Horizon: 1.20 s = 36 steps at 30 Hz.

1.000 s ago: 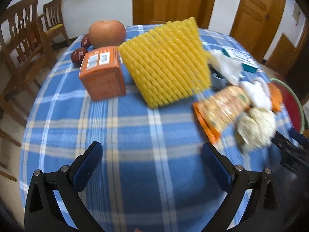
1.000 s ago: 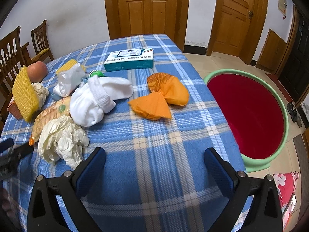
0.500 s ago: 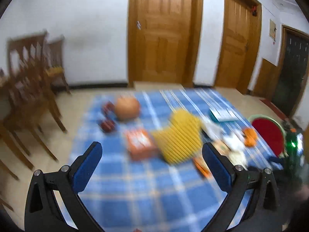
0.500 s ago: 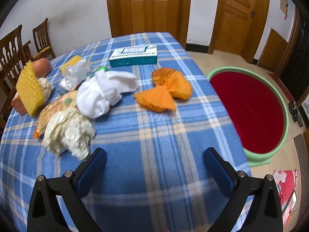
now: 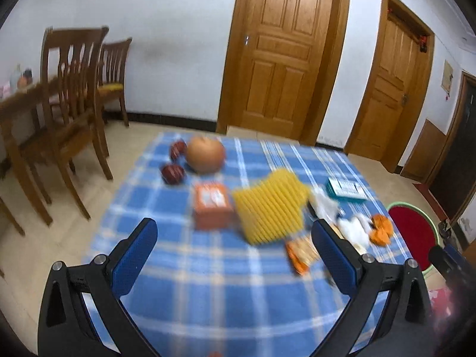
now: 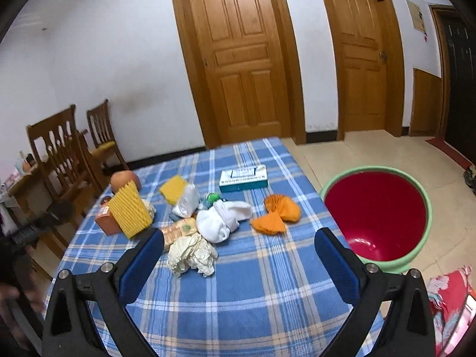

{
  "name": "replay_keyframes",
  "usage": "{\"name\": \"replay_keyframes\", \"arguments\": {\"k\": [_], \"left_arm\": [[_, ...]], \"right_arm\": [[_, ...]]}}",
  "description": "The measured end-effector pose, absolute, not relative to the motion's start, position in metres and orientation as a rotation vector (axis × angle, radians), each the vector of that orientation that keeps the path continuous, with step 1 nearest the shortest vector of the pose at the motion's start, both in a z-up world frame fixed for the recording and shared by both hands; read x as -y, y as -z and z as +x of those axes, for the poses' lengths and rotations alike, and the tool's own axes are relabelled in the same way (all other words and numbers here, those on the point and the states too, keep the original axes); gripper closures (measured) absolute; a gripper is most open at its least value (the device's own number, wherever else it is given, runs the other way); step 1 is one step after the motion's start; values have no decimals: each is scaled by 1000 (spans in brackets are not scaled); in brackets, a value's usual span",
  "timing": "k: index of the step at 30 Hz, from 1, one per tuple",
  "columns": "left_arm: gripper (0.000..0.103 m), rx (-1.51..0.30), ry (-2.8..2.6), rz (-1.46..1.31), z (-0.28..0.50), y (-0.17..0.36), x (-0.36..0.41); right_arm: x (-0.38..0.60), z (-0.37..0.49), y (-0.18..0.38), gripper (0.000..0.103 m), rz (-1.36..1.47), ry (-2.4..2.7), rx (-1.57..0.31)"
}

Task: Collect trash

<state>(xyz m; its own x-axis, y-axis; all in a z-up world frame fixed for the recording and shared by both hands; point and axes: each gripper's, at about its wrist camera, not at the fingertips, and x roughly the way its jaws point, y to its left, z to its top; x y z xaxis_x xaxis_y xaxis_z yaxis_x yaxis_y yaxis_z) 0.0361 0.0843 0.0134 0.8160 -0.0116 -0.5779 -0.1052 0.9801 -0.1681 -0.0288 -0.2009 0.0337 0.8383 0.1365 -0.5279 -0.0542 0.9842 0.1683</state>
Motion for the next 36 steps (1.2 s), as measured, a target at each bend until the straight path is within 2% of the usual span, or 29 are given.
{"name": "replay_keyframes", "arguments": {"k": [9, 28, 36], "left_arm": [[1, -676, -19, -74, 44, -1, -13], [1, -689, 70, -50, 75, 5, -19], [1, -673, 22, -50, 60, 1, -18]], "right_arm": [[224, -34, -22, 0, 157, -77, -565], [213, -12, -13, 0, 139, 40, -583], [208, -17, -16, 0, 141, 29, -591]]}}
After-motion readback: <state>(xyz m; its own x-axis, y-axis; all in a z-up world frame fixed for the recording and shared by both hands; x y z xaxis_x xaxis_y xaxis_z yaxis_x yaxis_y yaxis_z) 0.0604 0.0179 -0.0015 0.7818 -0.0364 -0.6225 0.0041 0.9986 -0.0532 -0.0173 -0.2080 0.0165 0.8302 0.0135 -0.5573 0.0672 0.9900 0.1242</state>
